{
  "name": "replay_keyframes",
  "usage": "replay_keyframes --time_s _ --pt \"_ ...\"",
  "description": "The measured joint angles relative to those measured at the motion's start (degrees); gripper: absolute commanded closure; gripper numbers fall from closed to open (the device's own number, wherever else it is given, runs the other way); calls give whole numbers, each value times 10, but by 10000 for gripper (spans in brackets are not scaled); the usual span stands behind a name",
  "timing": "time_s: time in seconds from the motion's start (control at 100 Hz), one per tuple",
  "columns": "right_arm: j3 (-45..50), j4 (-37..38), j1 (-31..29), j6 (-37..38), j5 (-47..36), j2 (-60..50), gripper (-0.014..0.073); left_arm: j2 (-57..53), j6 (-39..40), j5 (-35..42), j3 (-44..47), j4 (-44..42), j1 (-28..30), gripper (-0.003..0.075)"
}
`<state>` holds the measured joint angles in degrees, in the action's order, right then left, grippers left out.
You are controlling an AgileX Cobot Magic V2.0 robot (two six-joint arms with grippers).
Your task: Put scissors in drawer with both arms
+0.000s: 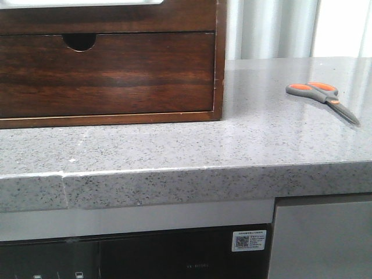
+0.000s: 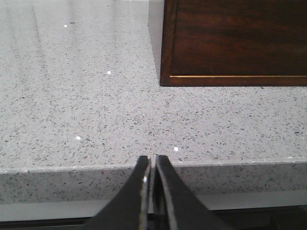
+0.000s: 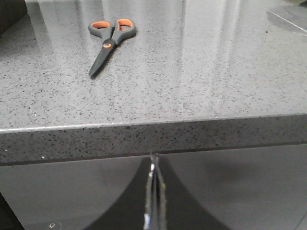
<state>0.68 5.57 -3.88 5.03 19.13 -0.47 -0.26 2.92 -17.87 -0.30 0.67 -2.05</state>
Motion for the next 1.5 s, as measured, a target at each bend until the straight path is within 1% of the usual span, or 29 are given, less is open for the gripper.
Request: replay_keyframes --time_s 1.06,1.42,1.5 --pt "0 5 0 0 -1 0 649 0 0 0 0 -7 0 739" --pt "0 9 0 0 -7 0 649 0 0 46 0 -7 0 740" --pt "0 9 0 0 -7 0 649 0 0 56 0 16 0 739"
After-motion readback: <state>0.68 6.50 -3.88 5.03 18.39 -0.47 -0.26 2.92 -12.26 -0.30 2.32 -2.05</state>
